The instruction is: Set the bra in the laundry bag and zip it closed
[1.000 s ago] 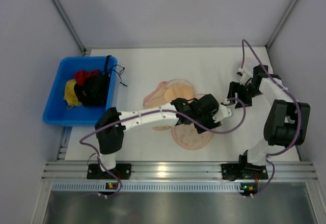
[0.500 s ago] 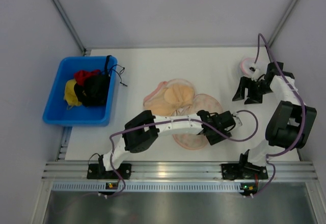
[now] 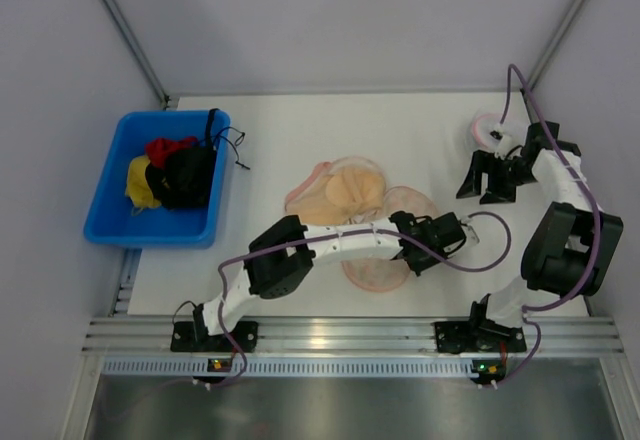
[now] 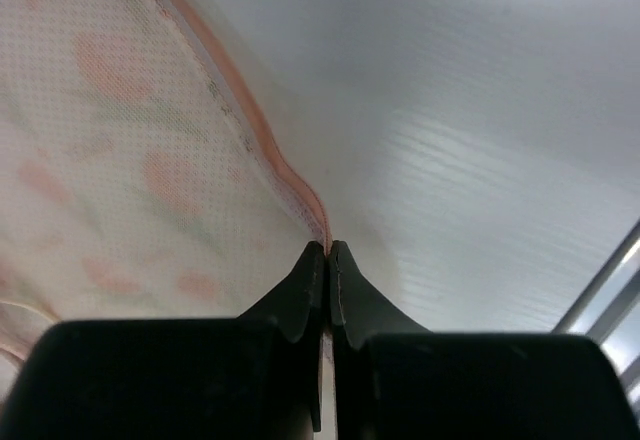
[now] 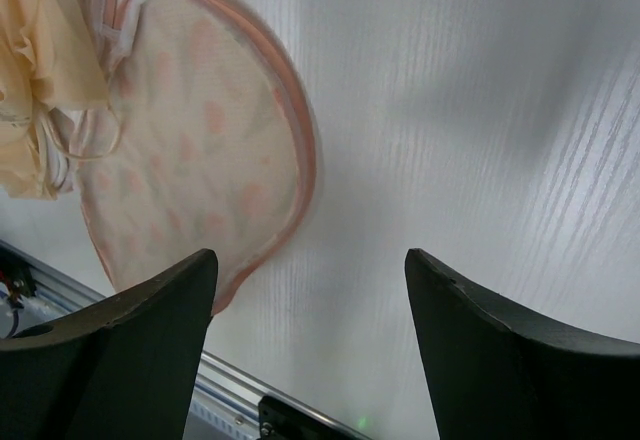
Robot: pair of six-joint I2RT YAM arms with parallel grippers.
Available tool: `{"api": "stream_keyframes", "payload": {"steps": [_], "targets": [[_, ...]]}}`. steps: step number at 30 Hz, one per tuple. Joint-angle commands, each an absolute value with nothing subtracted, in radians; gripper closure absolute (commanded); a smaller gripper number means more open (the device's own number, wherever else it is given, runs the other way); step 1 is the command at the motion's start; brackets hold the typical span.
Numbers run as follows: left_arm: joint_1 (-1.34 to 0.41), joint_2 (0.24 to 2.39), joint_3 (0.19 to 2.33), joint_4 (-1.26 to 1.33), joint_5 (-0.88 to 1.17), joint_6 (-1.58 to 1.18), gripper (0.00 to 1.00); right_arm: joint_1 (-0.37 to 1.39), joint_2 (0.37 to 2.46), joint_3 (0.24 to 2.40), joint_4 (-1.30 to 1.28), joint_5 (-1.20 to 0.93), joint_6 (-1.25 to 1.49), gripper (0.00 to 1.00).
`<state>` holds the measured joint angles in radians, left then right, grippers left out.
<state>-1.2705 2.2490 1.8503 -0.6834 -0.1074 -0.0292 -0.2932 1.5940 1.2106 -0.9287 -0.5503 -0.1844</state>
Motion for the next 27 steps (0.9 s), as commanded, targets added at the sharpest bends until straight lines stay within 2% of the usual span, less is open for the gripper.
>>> {"api": "stream_keyframes", "payload": {"steps": [1, 10, 12, 15, 22, 27], "targets": [[-1.261, 2.129, 1.94, -0.678, -0.005, -0.025, 1.0, -0.31, 1.555, 1.229, -0.942, -0.586, -0.204, 0.23], [-1.117, 1.993, 2.011, -0.678, 0.167, -0.115, 1.0, -0.31, 1.563, 1.285, -0.972, -0.591, -0.238, 0.21], [-1.048, 1.962, 2.005, -0.677, 0.205, -0.127, 1.0, -0.311, 1.566, 1.292, -0.977, -0.606, -0.255, 0.11], [-0.959, 1.913, 1.971, -0.676, 0.239, -0.135, 1.0, -0.31, 1.574, 1.298, -0.992, -0.635, -0.268, 0.07], [-0.755, 1.845, 1.762, -0.669, 0.35, -0.115, 1.0, -0.301, 1.592, 1.298, -1.011, -0.678, -0.287, 0.07], [-0.69, 1.807, 1.576, -0.574, 0.377, -0.141, 1.0, -0.293, 1.592, 1.29, -1.017, -0.677, -0.29, 0.07]]}}
